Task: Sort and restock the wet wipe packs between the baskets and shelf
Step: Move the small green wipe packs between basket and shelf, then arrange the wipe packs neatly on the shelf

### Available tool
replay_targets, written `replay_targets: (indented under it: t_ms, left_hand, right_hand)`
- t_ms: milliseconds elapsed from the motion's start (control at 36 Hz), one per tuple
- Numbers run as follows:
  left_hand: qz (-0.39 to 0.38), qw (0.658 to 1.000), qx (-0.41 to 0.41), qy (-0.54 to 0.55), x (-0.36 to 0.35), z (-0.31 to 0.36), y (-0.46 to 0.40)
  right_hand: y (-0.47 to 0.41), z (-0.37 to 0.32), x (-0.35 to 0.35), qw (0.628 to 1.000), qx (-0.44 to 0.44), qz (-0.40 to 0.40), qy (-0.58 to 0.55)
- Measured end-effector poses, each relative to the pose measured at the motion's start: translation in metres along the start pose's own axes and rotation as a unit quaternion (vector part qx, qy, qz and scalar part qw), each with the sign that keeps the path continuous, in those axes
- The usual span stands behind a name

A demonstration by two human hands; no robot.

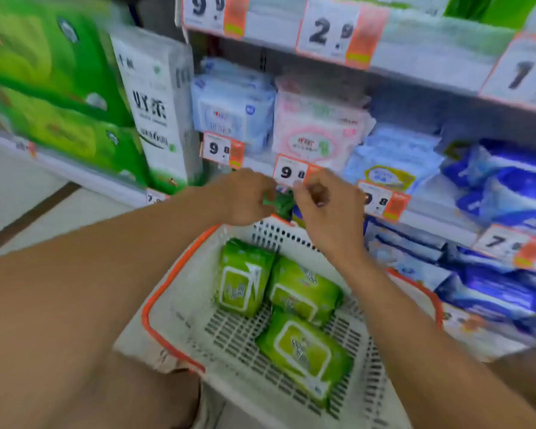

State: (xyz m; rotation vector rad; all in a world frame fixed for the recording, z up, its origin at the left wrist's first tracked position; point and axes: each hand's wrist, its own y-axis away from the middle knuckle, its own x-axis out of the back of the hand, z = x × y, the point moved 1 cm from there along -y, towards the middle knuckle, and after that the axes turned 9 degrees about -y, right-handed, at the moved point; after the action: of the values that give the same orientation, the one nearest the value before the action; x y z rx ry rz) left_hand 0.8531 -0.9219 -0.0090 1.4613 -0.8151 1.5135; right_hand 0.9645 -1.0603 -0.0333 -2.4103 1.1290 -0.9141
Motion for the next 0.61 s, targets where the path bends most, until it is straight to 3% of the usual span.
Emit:
replay_targets:
  t_ms: [28,83,139,167,250,306,417,472,528,611]
  left_hand:
    - [-0.085,0.996,0.006,-0.01,-0.028,0.004,0.013]
    - [-0.219,0.975,0.024,0.002,-0.082,0.014,0.045]
    - [-0.306,0.951,0.035,0.014,-0.13,0.021,0.076]
    - [-0.33,0.943,0.044,0.02,-0.15,0.023,0.089]
    - [-0.349,0.931,0.086,0.059,-0.185,0.029,0.109]
    - [-0.344,0.926,0.12,0.102,-0.197,0.034,0.109]
    - [-0.326,0.899,0.194,0.217,-0.222,0.049,0.097]
    - [-0.299,0.88,0.228,0.289,-0.233,0.06,0.088]
    - [-0.284,0.861,0.256,0.336,-0.247,0.066,0.076]
    - [-0.309,0.822,0.281,0.387,-0.268,0.068,0.058]
  right_hand:
    - [0.035,0.03,-0.009,0.989,-0.087,-0.11,0.05]
    - [0.094,0.078,-0.017,0.902,-0.228,-0.329,0.162]
    - [0.141,0.107,-0.016,0.809,-0.335,-0.436,0.209]
    - [0.159,0.115,-0.014,0.789,-0.356,-0.446,0.229]
    - [0.192,0.122,-0.011,0.782,-0.354,-0.423,0.29]
    - [0.203,0.129,-0.006,0.771,-0.425,-0.391,0.267]
    - [0.235,0.188,0.01,0.69,-0.639,-0.315,0.124]
    - [0.241,0.192,0.021,0.646,-0.726,-0.234,-0.011]
    - [0.238,0.172,0.025,0.59,-0.784,-0.139,-0.134]
    - [0.247,0.171,0.022,0.561,-0.8,-0.08,-0.196]
